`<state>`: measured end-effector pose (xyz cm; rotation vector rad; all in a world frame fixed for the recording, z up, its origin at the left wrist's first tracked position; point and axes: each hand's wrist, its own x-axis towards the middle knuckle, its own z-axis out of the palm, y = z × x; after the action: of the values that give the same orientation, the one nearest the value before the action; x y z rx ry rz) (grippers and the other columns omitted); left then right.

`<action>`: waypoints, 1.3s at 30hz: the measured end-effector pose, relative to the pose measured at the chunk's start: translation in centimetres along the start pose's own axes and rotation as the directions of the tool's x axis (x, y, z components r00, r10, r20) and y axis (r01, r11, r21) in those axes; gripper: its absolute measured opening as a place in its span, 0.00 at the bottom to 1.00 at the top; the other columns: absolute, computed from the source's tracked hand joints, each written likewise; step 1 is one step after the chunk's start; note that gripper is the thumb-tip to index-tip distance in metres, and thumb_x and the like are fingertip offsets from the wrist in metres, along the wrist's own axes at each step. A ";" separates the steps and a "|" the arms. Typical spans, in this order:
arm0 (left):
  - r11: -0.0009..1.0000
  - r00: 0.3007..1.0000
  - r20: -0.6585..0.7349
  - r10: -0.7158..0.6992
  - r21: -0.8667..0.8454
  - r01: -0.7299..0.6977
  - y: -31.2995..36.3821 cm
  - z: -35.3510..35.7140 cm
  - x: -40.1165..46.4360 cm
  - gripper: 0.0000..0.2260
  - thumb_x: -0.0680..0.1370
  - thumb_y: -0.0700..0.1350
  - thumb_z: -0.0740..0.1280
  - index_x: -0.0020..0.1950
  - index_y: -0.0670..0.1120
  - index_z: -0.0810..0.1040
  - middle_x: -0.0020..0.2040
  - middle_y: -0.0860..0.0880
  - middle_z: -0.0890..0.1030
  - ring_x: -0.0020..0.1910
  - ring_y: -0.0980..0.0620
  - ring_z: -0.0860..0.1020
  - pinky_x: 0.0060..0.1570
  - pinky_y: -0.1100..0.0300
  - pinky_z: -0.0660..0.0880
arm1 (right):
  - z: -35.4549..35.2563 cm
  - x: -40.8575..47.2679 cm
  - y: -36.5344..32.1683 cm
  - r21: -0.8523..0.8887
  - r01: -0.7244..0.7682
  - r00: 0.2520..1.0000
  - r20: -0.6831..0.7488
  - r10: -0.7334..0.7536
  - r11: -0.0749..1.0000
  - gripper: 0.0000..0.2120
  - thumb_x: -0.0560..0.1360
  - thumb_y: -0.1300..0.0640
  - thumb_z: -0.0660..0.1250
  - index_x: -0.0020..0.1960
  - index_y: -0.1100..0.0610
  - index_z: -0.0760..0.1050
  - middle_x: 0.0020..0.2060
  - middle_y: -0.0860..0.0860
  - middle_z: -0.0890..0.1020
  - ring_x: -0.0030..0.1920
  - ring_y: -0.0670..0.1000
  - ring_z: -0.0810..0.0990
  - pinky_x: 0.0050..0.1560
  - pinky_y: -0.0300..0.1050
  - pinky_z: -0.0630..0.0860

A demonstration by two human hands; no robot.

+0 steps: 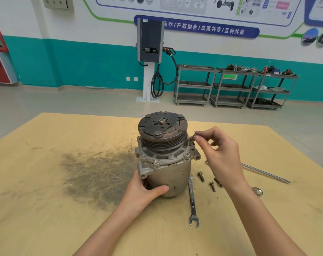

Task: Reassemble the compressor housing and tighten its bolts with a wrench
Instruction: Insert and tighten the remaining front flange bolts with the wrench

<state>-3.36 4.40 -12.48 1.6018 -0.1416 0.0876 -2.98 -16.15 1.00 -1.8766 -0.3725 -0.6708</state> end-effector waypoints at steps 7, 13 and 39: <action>1.000 1.000 -0.003 0.006 0.007 -0.006 0.2 0.0 -0.1 0.49 0.55 0.67 0.83 0.72 0.53 0.70 0.67 0.59 0.79 0.68 0.60 0.76 0.70 0.56 0.71 | -0.7 0.2 -0.1 -0.163 0.186 0.982 0.025 -0.185 0.969 0.06 0.73 0.62 0.72 0.47 0.52 0.81 0.41 0.48 0.82 0.45 0.45 0.78 0.47 0.46 0.75; 1.000 1.000 -0.011 0.011 0.026 -0.011 0.3 0.0 -0.2 0.48 0.57 0.67 0.82 0.72 0.54 0.70 0.67 0.59 0.79 0.68 0.59 0.75 0.72 0.52 0.70 | -0.2 0.3 -0.2 -0.204 0.279 0.960 0.045 -0.275 0.938 0.06 0.72 0.63 0.73 0.47 0.53 0.82 0.41 0.43 0.81 0.43 0.48 0.76 0.45 0.53 0.75; 1.000 1.000 -0.004 0.005 0.030 -0.005 -0.1 0.0 0.0 0.46 0.59 0.65 0.83 0.72 0.54 0.70 0.67 0.60 0.79 0.69 0.59 0.75 0.68 0.56 0.70 | 0.7 -0.6 0.6 0.156 -0.203 0.977 0.102 0.189 0.967 0.03 0.74 0.59 0.72 0.45 0.52 0.79 0.56 0.42 0.81 0.57 0.51 0.80 0.57 0.60 0.77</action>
<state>-3.30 4.42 -12.58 1.6310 -0.1416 0.0978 -2.89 -15.75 -0.01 -1.7595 -0.2841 -0.4134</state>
